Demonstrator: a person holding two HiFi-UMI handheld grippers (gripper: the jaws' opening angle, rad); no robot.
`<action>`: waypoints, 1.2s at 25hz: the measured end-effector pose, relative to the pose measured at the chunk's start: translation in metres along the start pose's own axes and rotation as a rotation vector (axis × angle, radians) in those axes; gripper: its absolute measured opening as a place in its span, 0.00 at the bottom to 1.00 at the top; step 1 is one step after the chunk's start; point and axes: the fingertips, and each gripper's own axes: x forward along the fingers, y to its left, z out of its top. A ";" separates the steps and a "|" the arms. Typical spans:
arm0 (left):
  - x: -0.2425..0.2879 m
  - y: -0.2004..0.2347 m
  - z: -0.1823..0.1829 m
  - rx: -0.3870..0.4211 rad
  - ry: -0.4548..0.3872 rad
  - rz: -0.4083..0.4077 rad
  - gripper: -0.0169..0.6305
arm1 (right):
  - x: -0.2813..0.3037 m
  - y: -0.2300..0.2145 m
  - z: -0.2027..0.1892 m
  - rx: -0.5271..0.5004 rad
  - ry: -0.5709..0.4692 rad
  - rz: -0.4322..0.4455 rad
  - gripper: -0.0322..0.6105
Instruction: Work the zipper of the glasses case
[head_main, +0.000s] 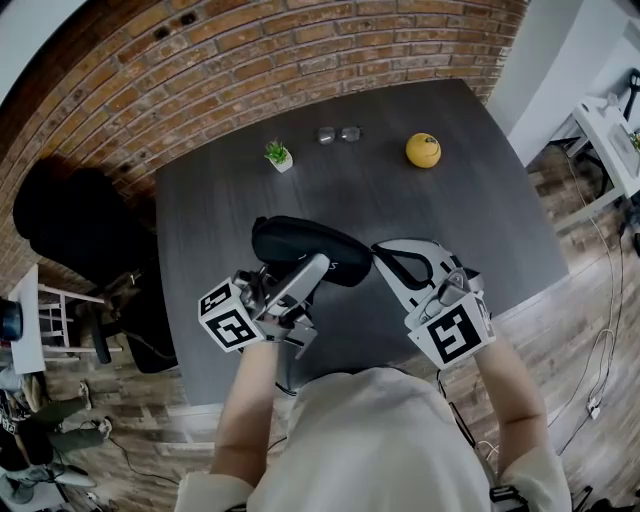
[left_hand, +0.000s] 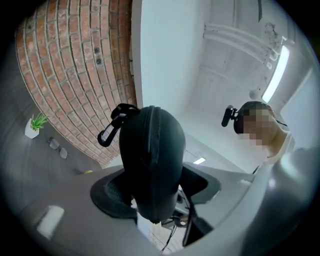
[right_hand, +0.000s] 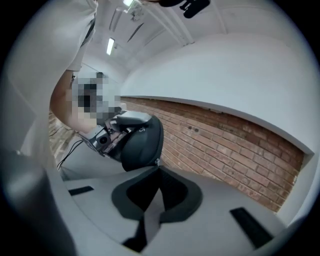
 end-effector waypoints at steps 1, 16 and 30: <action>-0.001 0.000 -0.002 -0.005 0.013 -0.004 0.44 | 0.000 -0.003 0.000 -0.017 0.016 0.029 0.05; -0.007 -0.007 -0.001 -0.014 0.008 -0.014 0.39 | -0.001 -0.018 0.015 -0.254 0.089 0.186 0.05; -0.009 -0.003 0.018 -0.036 -0.103 0.017 0.38 | -0.005 -0.011 0.006 -0.197 0.092 0.126 0.05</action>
